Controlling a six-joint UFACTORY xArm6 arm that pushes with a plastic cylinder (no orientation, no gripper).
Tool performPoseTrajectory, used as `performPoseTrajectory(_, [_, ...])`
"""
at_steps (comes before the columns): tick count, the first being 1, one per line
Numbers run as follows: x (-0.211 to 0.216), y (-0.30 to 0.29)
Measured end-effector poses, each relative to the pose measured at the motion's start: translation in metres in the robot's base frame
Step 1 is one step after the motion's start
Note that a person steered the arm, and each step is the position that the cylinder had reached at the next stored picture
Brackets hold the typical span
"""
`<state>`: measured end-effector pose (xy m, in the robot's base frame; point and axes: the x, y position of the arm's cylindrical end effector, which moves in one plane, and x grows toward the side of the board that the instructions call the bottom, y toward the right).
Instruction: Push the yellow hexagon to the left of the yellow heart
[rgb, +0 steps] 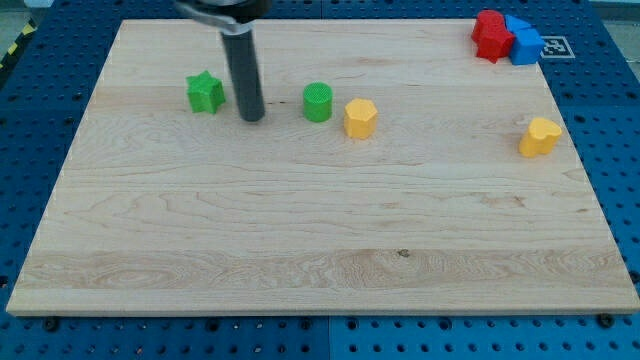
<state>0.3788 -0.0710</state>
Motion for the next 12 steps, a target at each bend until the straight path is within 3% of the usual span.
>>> performPoseTrajectory(4, [0.016,0.178])
performPoseTrajectory(6, [0.028,0.12])
performPoseTrajectory(7, [0.054,0.134])
performPoseTrajectory(8, [0.054,0.188])
performPoseTrajectory(12, [0.036,0.249])
